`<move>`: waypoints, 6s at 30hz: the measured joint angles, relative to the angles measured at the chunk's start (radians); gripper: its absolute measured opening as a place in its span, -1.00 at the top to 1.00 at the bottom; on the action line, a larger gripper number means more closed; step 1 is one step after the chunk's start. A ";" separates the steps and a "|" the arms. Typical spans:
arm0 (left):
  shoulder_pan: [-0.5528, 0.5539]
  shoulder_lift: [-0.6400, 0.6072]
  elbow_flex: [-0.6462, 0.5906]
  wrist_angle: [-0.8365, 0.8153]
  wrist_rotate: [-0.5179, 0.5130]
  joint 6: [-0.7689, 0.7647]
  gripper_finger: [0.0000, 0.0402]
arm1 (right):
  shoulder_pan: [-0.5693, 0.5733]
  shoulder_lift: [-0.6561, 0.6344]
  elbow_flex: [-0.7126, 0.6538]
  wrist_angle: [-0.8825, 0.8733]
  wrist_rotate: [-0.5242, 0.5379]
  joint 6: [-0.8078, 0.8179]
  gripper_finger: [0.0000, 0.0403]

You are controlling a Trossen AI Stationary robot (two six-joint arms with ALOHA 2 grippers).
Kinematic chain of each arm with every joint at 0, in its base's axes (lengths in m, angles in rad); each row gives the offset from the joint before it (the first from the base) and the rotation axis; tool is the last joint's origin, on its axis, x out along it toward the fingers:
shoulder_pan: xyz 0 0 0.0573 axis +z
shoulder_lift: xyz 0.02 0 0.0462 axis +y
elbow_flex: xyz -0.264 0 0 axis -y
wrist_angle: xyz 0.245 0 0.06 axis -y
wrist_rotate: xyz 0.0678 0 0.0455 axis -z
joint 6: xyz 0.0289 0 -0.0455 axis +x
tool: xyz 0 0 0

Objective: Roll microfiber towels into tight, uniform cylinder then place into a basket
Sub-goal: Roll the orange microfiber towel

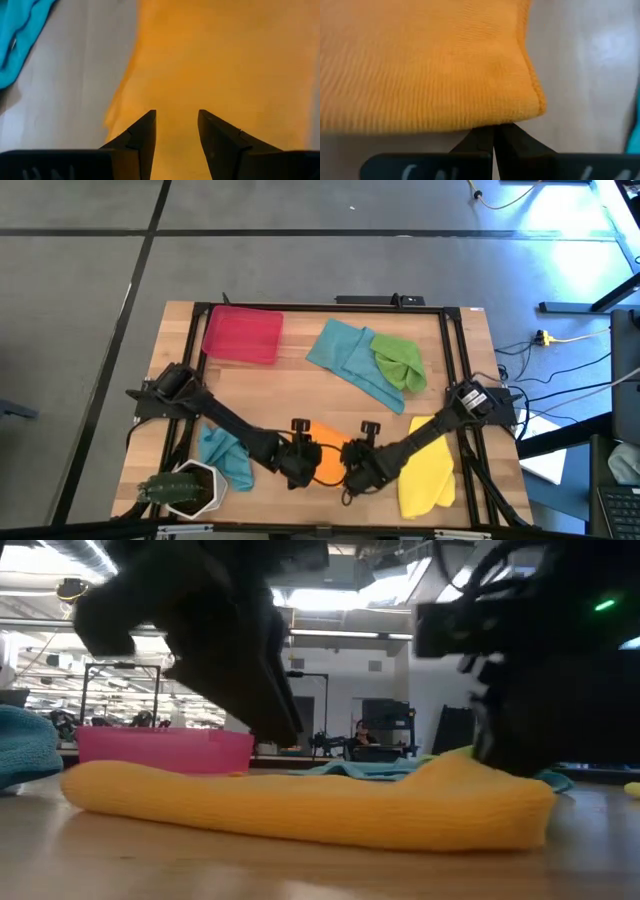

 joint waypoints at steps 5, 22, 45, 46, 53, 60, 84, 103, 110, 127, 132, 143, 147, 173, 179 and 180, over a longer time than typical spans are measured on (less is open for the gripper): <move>-0.018 0.000 0.032 0.000 -0.004 0.001 0.32 | -0.069 -0.005 -0.010 -0.006 0.025 -0.096 0.97; -0.184 0.000 0.107 -0.133 -0.057 -0.016 0.33 | 0.160 -0.166 -0.011 -0.005 0.091 -0.066 0.96; -0.264 0.018 0.010 -0.312 -0.172 -0.040 -0.02 | 0.225 -0.012 -0.011 0.285 0.182 -0.418 0.03; -0.264 0.018 -0.006 -0.299 -0.173 -0.045 -0.02 | 0.223 -0.008 -0.011 0.283 0.183 -0.420 0.02; -0.264 0.018 -0.049 -0.209 -0.162 -0.041 -0.03 | 0.223 -0.003 -0.010 0.255 0.199 -0.417 0.02; -0.290 0.018 -0.035 -0.211 -0.150 -0.053 -0.03 | 0.223 -0.003 -0.010 0.231 0.204 -0.416 0.02; -0.269 -0.356 -0.646 0.958 -0.116 0.177 -0.03 | 0.248 -0.401 -0.517 0.968 0.186 -0.458 0.22; -0.273 -0.109 -0.364 0.490 -0.074 0.212 -0.03 | 0.237 -0.187 -0.593 1.366 0.109 -0.687 0.22; -0.295 -0.109 -0.365 0.351 -0.078 0.130 -0.03 | 0.237 -0.150 -0.527 1.249 0.169 -0.762 0.22; -0.270 -0.109 -0.396 0.353 -0.082 0.163 -0.03 | 0.222 -0.149 -0.510 1.112 0.213 -0.785 -0.22; -0.268 -0.109 -0.397 0.348 -0.093 0.220 -0.01 | 0.213 -0.149 -0.508 1.076 0.228 -0.785 -0.11; -0.265 -0.086 -0.396 0.349 -0.123 0.290 0.17 | 0.196 -0.150 -0.508 1.072 0.197 -0.791 0.10; -0.264 -0.084 -0.397 0.350 -0.146 0.298 0.25 | 0.192 -0.149 -0.508 1.071 0.188 -0.790 0.10; -0.225 -0.082 -0.400 0.337 -0.116 0.187 0.98 | 0.166 -0.092 -0.510 1.116 0.139 -0.659 0.81; -0.222 -0.083 -0.400 0.336 -0.109 0.131 0.99 | 0.167 -0.102 -0.511 1.107 0.161 -0.550 0.93; -0.220 -0.083 -0.400 0.335 -0.104 0.121 1.00 | 0.167 -0.105 -0.512 1.104 0.164 -0.534 0.93</move>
